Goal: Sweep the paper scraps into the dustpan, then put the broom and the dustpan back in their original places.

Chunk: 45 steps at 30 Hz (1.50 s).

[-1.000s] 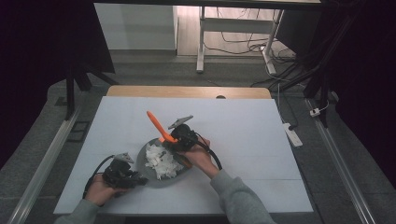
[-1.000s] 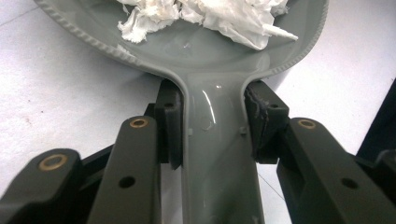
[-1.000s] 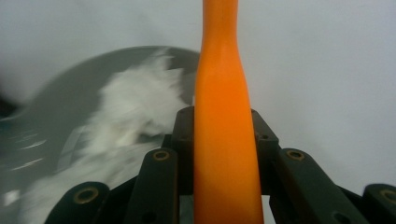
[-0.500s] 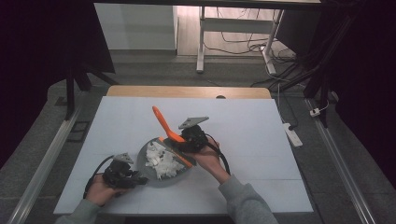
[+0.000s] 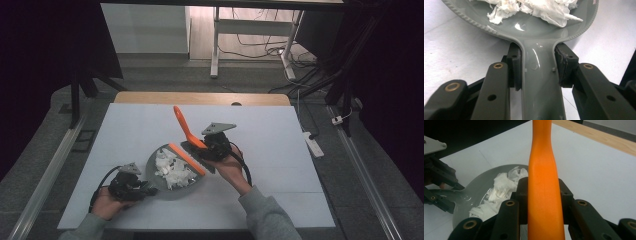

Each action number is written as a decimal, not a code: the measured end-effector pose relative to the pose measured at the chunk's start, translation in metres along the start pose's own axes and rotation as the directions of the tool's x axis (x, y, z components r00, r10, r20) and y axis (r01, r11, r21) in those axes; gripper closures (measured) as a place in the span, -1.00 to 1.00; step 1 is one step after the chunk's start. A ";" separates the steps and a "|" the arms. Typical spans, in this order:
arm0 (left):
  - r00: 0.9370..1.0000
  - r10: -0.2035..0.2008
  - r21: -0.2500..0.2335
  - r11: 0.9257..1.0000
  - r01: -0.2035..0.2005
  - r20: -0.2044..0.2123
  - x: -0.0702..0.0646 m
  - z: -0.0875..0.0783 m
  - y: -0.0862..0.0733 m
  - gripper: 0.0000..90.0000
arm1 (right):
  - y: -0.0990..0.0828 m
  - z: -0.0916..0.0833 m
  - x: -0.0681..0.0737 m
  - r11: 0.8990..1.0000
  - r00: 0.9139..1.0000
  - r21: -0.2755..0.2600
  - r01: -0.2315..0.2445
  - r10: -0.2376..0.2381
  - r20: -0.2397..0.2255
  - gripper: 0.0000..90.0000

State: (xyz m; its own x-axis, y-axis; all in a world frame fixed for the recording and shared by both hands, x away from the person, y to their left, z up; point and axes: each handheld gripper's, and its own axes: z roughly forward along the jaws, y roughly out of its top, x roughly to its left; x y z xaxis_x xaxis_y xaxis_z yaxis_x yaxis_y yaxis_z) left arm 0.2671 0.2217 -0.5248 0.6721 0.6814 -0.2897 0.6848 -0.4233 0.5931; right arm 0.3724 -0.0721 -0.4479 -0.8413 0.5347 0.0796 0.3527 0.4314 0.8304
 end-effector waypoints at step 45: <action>0.977 -0.160 -0.194 0.972 0.132 -0.140 -0.007 -0.017 0.005 0.37 | -0.060 -0.112 -0.047 0.985 0.989 -0.106 -0.135 0.140 0.037 0.56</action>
State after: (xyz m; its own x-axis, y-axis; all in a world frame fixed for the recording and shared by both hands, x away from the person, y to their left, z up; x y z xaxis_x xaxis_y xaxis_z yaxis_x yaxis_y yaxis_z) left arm 0.2610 0.2250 -0.5071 0.5078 0.8170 -0.2732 0.6998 -0.2062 0.6839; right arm 0.3453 -0.2047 -0.4397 -0.7680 0.6163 0.1744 0.4180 0.2759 0.8655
